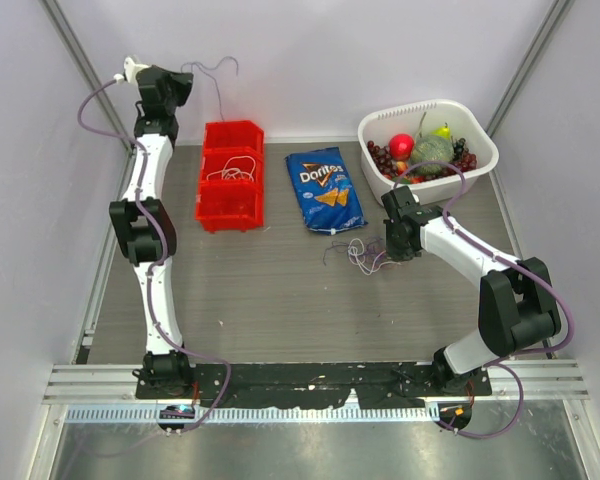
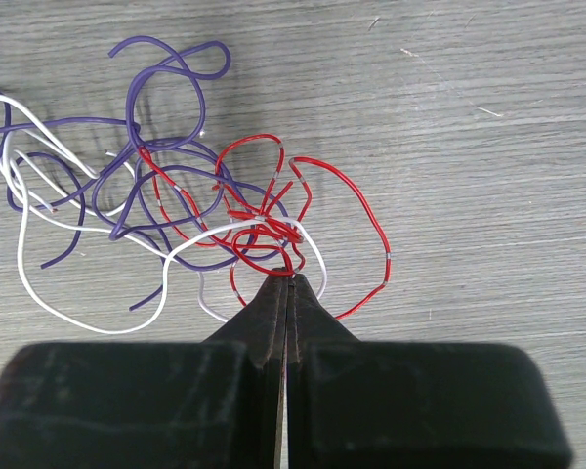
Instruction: Untangle the cables
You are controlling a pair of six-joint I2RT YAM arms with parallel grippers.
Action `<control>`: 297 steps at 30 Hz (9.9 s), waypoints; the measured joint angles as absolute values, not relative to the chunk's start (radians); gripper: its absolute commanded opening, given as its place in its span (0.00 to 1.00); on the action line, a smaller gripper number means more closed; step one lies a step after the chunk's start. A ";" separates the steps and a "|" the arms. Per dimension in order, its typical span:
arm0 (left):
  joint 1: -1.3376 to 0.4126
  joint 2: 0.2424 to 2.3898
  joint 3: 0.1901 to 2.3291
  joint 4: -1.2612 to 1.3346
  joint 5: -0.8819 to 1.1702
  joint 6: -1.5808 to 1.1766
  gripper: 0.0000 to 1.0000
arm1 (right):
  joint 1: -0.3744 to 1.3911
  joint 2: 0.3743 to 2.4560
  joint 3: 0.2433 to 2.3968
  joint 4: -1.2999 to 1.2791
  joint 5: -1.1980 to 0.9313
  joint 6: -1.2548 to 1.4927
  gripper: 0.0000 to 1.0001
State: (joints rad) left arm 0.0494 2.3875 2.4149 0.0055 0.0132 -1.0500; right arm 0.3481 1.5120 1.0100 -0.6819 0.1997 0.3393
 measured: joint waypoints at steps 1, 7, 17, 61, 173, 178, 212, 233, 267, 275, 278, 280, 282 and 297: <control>0.049 2.387 2.381 -0.009 0.017 -1.035 0.00 | 0.348 1.512 1.010 -0.682 0.199 0.339 0.01; 0.046 2.383 2.256 -0.137 -0.015 -0.955 0.00 | 0.348 1.512 1.010 -0.682 0.196 0.339 0.01; 0.003 2.381 2.294 -0.367 -0.160 -0.872 0.00 | 0.348 1.512 1.010 -0.682 0.196 0.339 0.01; -0.080 2.229 2.143 -0.636 -0.221 -0.920 0.66 | 0.371 1.592 1.012 -0.650 0.079 0.319 0.02; -0.097 1.612 1.653 -0.247 -0.167 -1.053 0.00 | 0.384 1.551 0.974 -0.626 0.103 0.297 0.01; -0.057 1.823 1.559 0.065 -0.028 -1.270 0.00 | 0.384 1.491 0.938 -0.609 0.108 0.290 0.01; -0.057 2.331 1.861 0.187 -0.147 -1.411 0.15 | 0.384 1.480 0.905 -0.607 0.181 0.290 0.01; -0.070 2.059 1.765 -0.163 -0.039 -1.244 0.62 | 0.389 1.521 0.924 -0.595 0.061 0.269 0.01; -0.581 1.937 1.348 -0.335 0.492 -0.614 0.42 | 0.673 1.710 1.097 -0.572 -0.020 0.201 0.01; -0.585 1.985 1.383 -0.375 0.539 -0.591 0.22 | 0.666 1.710 1.095 -0.574 -0.016 0.197 0.01; -0.588 1.988 1.392 -0.381 0.544 -0.588 0.12 | 0.665 1.710 1.095 -0.574 -0.001 0.197 0.01; -0.589 1.988 1.395 -0.387 0.543 -0.579 0.10 | 0.665 1.710 1.095 -0.574 0.007 0.197 0.01; -0.589 1.988 1.395 -0.389 0.542 -0.565 0.09 | 0.663 1.710 1.095 -0.574 0.022 0.198 0.01; -0.589 1.705 1.287 -0.369 0.453 -0.435 0.00 | 0.451 1.685 1.014 -0.577 0.078 0.274 0.14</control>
State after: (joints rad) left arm -0.5892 1.7046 1.2873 -0.3695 0.4534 -0.4351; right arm 0.4511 1.6852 1.0142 -0.5766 0.0780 0.2745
